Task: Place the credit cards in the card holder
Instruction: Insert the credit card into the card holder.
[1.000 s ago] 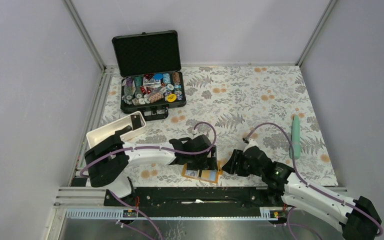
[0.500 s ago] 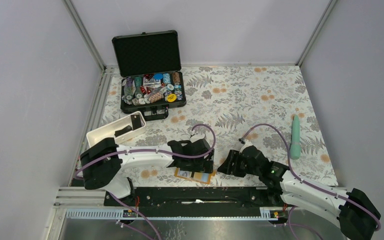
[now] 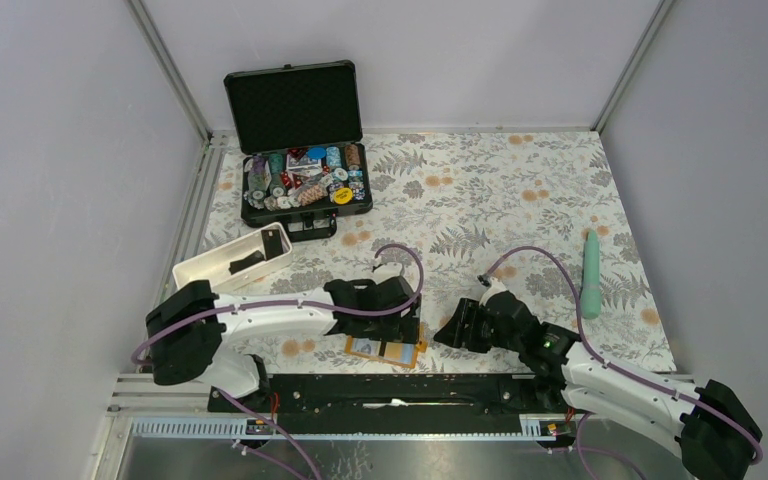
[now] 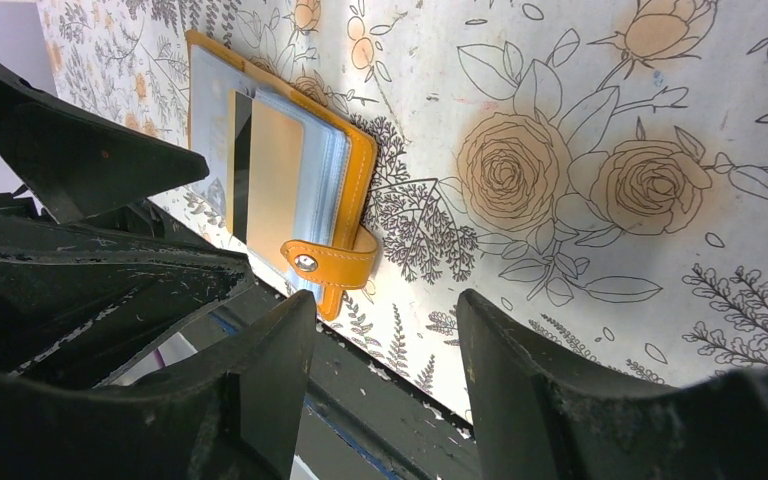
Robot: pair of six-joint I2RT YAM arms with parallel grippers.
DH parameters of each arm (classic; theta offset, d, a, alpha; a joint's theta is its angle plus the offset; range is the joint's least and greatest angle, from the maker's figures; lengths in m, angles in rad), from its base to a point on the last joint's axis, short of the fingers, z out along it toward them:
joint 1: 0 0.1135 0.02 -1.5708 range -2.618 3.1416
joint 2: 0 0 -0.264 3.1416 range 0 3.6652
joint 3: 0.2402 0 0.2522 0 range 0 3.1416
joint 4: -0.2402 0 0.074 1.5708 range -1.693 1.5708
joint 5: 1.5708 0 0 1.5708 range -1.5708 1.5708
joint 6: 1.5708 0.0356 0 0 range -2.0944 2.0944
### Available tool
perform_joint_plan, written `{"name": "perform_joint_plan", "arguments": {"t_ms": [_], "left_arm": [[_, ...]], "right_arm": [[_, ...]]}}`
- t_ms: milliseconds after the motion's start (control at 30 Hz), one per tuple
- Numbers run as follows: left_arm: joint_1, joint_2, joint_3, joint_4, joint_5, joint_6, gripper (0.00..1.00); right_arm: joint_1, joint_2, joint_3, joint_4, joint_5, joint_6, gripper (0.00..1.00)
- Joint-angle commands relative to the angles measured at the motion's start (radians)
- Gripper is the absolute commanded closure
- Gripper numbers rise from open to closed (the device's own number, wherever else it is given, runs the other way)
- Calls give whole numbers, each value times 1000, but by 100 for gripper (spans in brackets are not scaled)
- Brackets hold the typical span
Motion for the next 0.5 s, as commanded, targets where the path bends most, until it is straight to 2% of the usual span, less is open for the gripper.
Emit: {"name": "perform_joint_plan", "arguments": {"t_ms": [0,333,467], "left_arm": [[10,-50,-38,29,-13,-12,1],[12,-55,-102,132,35,-37,1],[12,-23,-98,167,61,-30,5]], "right_arm": [[-4,5,-5,14,-11,-14,39],[-2,4,-12,25,-20,-12,40],[3,22,-15,38,-43,-12,39]]}}
